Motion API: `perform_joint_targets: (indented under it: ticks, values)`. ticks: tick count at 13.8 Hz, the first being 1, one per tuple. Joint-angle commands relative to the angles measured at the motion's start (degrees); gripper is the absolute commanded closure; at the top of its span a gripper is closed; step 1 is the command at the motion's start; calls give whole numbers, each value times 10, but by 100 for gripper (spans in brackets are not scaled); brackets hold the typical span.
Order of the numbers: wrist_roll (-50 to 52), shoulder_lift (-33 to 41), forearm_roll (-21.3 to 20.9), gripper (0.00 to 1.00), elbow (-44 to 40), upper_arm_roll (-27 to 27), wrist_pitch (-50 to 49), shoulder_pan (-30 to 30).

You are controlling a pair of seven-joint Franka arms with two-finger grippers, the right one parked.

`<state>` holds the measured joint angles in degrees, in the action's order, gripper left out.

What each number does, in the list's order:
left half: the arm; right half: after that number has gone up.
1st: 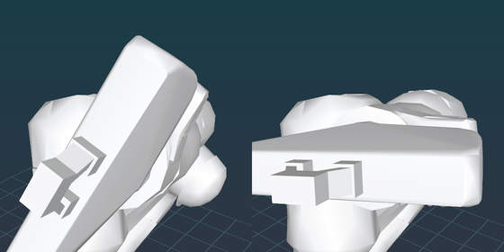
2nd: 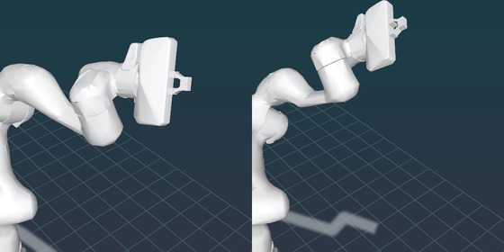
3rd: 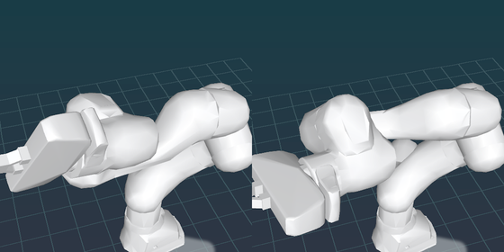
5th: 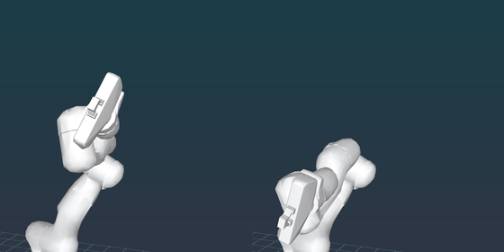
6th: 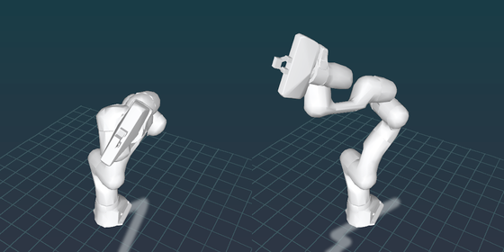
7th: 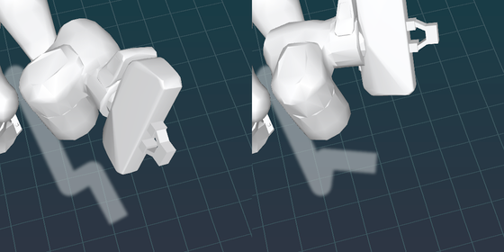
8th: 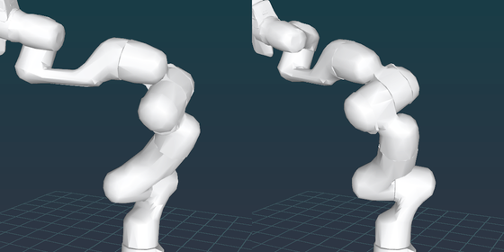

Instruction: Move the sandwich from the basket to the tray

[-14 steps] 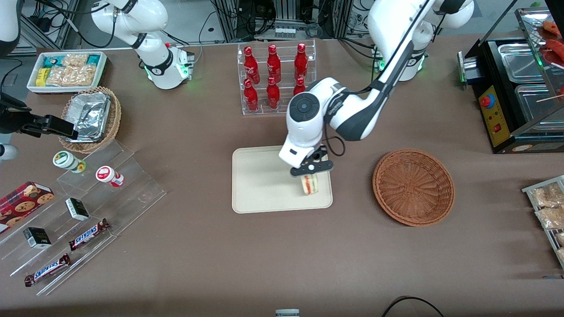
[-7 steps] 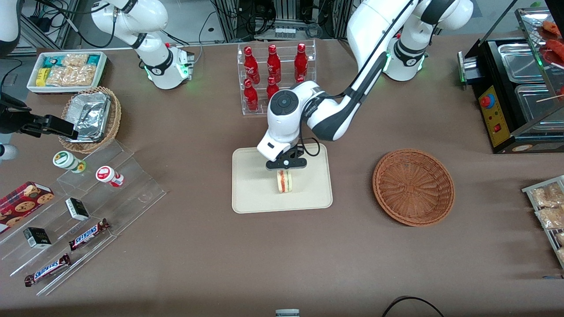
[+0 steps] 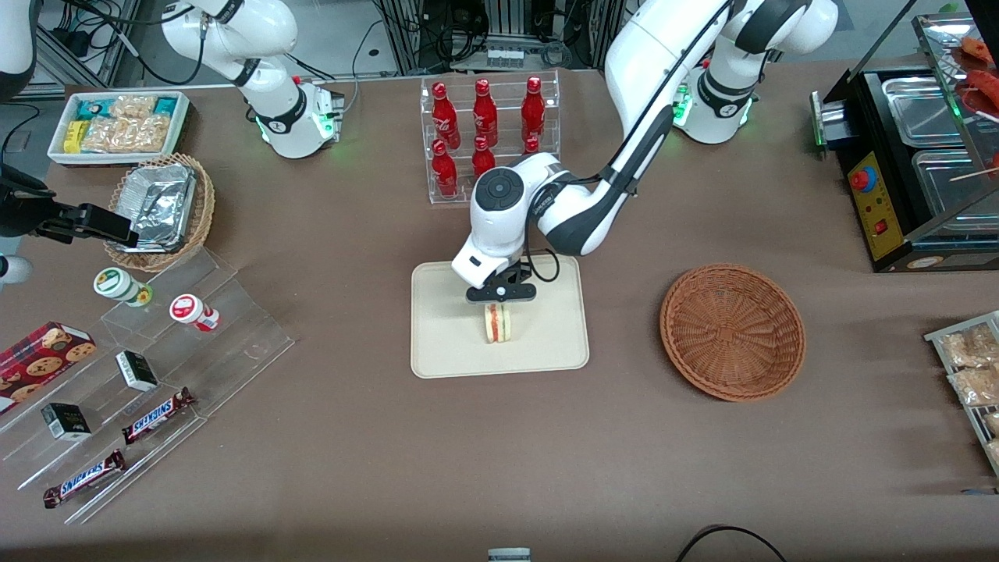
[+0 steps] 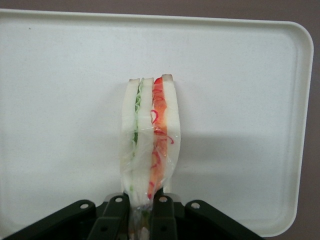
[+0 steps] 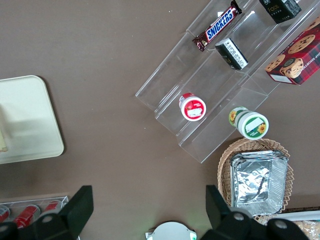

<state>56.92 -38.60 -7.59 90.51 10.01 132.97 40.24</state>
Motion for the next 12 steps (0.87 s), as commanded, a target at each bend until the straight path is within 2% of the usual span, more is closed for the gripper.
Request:
perform_joint_targets:
  ticks: [1, 2, 3, 4, 5, 7, 12]
  values:
    - [14, -12, -6, 100, -15, -7, 2, 10]
    - [14, -14, -6, 87, -15, -7, 2, 10]
    - [14, -14, -6, 41, -15, -7, 1, 9]
    - [13, -13, -6, 7, -15, -7, -3, 9]
    - [14, -10, -5, 1, -15, -7, -4, 9]
    - [16, 2, -1, 1, -15, -9, -10, 5]
    - [40, 101, 2, 1, -16, -14, -102, -32]
